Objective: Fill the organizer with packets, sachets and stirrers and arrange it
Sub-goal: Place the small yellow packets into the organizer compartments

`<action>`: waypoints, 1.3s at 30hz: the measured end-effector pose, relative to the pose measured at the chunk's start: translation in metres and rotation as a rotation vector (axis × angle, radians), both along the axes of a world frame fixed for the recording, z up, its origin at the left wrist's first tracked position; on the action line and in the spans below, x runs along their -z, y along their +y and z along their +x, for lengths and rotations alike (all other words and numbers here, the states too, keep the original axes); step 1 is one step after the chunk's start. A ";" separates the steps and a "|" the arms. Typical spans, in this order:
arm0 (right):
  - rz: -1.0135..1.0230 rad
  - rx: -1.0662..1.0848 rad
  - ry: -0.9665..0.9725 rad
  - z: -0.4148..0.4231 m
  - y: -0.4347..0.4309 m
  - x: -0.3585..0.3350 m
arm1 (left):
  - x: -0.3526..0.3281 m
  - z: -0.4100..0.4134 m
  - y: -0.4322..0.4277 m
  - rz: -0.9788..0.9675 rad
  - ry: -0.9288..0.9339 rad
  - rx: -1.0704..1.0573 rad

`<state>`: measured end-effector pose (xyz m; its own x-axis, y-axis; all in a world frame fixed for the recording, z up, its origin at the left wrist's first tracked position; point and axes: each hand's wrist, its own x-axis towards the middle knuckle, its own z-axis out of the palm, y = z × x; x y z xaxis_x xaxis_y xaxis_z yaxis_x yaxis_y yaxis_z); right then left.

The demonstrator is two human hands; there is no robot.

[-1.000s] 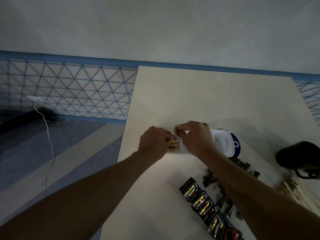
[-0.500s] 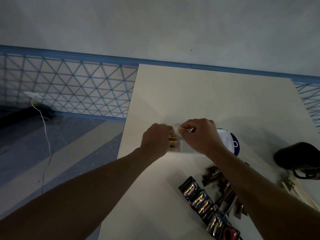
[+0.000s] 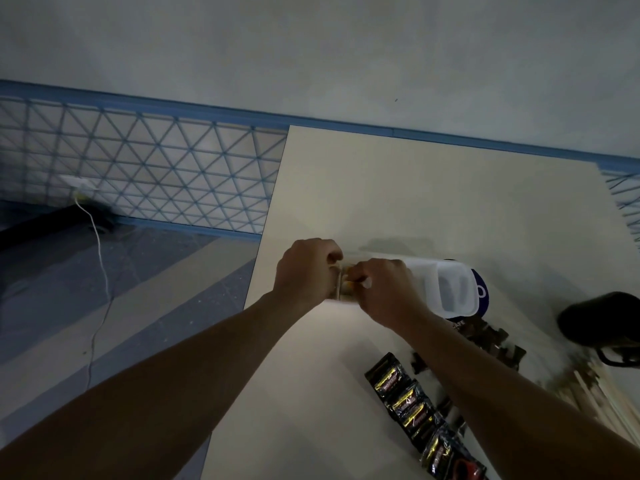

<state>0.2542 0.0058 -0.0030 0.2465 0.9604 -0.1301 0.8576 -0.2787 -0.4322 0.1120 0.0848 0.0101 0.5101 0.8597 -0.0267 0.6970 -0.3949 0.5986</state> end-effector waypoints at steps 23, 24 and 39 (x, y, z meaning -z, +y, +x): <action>0.012 0.022 0.032 0.007 0.002 -0.013 | 0.012 -0.030 0.009 -0.054 -0.040 -0.035; 0.029 0.035 0.034 0.008 0.002 -0.013 | 0.010 -0.031 0.009 -0.078 -0.024 -0.017; -0.135 -0.049 -0.091 0.008 0.007 -0.012 | 0.001 -0.016 0.003 -0.019 0.257 0.086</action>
<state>0.2623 0.0125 0.0086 0.2169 0.9467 -0.2381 0.9054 -0.2863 -0.3134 0.0956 0.0876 0.0092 0.5552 0.8119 -0.1803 0.7916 -0.4494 0.4139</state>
